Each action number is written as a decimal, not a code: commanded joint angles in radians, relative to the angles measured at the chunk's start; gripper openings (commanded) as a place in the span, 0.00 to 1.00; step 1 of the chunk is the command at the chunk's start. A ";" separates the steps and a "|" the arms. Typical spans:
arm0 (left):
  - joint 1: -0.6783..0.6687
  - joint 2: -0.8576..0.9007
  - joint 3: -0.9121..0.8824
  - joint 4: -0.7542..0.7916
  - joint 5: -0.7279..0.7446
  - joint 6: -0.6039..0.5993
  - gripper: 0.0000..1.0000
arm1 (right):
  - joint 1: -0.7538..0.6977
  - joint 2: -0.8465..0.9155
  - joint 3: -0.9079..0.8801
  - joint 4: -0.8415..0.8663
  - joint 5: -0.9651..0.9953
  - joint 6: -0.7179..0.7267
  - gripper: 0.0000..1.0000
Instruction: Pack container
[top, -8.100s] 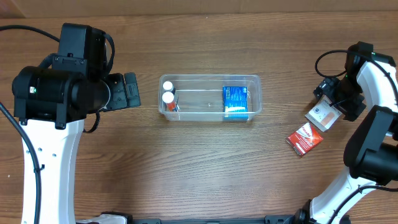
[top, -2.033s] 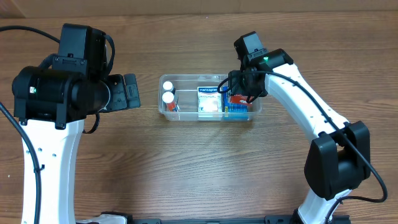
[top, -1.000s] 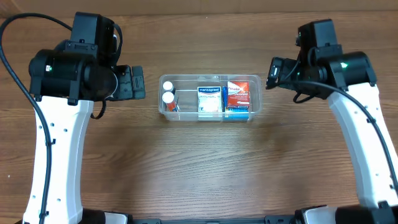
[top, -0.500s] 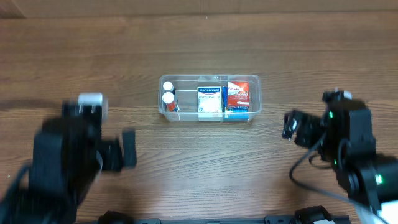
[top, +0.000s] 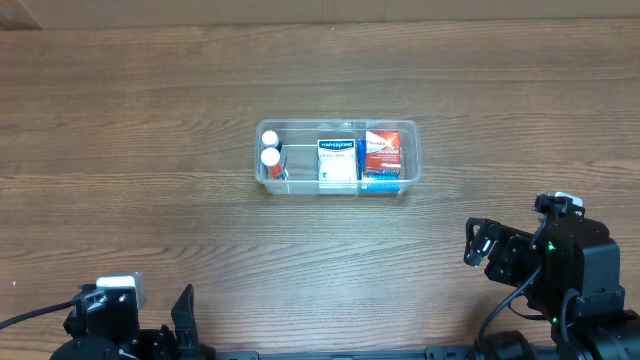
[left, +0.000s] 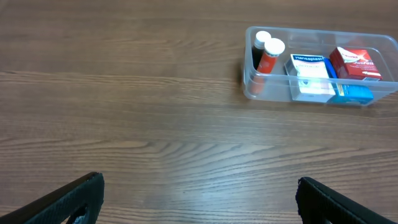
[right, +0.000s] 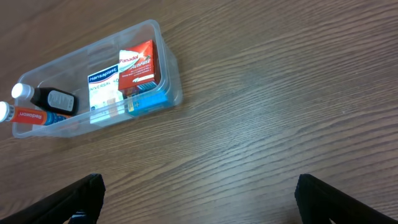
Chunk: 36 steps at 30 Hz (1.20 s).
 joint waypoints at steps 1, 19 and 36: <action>-0.004 -0.007 -0.005 0.000 -0.018 0.008 1.00 | 0.002 -0.003 -0.006 0.005 0.010 0.005 1.00; -0.004 -0.007 -0.005 0.000 -0.018 0.008 1.00 | -0.002 -0.046 -0.012 0.064 0.058 -0.084 1.00; -0.004 -0.007 -0.005 0.000 -0.018 0.008 1.00 | 0.022 -0.631 -0.777 0.919 -0.156 -0.319 1.00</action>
